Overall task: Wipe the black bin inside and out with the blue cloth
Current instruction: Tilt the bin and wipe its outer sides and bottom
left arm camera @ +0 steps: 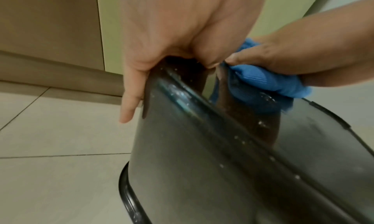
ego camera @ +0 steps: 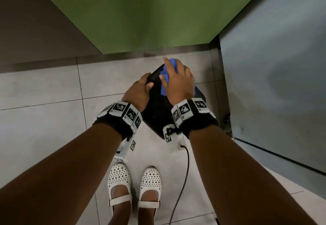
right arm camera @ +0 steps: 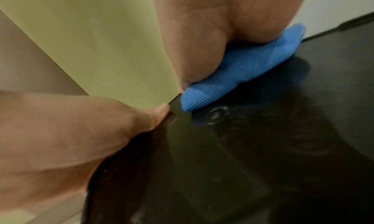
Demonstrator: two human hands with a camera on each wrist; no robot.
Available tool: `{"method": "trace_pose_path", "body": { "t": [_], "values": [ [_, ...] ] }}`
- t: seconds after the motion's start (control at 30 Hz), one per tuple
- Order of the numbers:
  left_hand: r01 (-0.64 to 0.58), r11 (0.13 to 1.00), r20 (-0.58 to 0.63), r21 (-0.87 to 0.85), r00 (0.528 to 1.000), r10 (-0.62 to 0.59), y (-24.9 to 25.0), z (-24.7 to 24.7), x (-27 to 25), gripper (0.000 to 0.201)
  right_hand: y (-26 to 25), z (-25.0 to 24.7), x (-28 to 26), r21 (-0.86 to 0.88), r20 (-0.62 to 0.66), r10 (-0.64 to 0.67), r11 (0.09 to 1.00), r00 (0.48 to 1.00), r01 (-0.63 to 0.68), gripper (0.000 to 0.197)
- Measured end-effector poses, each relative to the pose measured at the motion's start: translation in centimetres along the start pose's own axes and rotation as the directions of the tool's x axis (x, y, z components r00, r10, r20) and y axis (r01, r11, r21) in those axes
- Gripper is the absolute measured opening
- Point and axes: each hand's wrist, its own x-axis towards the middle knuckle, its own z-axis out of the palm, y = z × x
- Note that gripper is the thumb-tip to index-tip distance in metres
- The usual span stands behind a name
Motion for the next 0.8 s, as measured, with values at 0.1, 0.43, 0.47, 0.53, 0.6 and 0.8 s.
{"method": "trace_pose_path", "body": {
  "t": [0.1,0.43,0.47,0.53,0.6,0.8],
  "values": [
    [0.051,0.998,0.03,-0.031,0.998,-0.05,0.1,-0.2,0.2,0.043,2.7,-0.1,-2.8,0.077,0.0,0.061,0.995,0.998,-0.061,0.057],
    [-0.022,0.998,0.132,-0.054,0.991,0.029,0.4,-0.6,0.3,0.044,1.0,0.7,-2.5,0.147,-0.005,0.27,0.953,0.963,-0.266,0.055],
    [-0.032,0.998,0.124,-0.062,0.992,0.039,0.5,-0.6,0.2,0.044,0.1,0.6,-1.2,0.133,0.002,0.21,0.969,0.978,-0.208,0.055],
    [-0.035,0.997,0.111,-0.073,0.993,0.043,0.5,-0.6,0.3,0.043,-1.0,0.2,0.5,0.082,0.011,0.112,0.99,0.994,-0.113,0.053],
    [0.009,0.996,0.109,-0.087,0.994,0.001,0.4,-0.6,0.4,0.043,-0.5,-0.2,0.4,0.061,0.006,0.069,0.996,0.998,-0.069,0.053],
    [0.088,0.992,0.068,-0.093,0.994,-0.082,0.4,-0.3,0.0,0.042,3.1,0.6,-8.1,0.387,0.07,0.595,0.724,0.801,-0.571,0.059]
  ]
}}
